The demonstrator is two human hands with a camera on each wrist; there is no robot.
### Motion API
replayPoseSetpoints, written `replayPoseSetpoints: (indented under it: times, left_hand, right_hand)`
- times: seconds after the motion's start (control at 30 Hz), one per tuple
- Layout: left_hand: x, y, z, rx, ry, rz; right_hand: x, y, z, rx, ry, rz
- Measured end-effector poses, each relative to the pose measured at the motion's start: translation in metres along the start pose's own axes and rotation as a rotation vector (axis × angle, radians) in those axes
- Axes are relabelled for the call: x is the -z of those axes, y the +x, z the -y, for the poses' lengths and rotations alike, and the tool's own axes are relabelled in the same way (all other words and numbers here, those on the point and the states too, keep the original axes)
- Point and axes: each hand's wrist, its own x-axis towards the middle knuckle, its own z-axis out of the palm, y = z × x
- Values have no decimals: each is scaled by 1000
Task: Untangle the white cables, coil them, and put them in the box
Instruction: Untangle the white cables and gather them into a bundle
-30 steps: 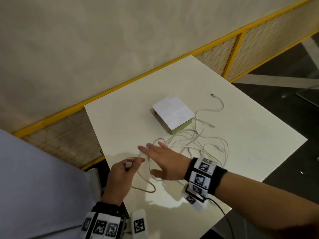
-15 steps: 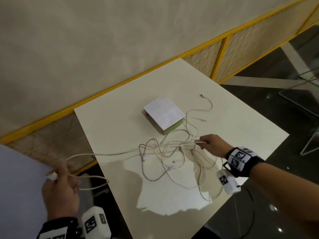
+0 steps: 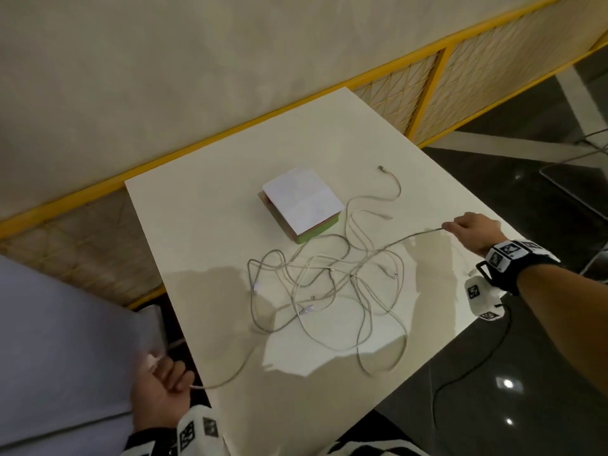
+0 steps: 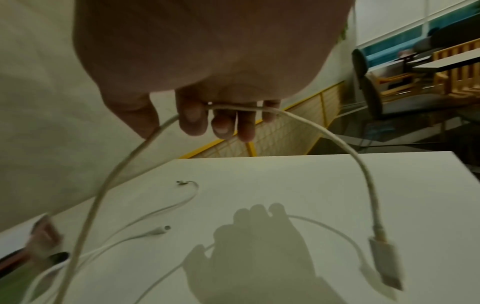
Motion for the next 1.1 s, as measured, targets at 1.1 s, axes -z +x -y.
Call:
replayPoseSetpoints:
  times: [1.1]
  left_hand:
    - [-19, 8, 13, -7, 22, 56]
  right_hand:
    - [-29, -49, 105, 108, 615, 15]
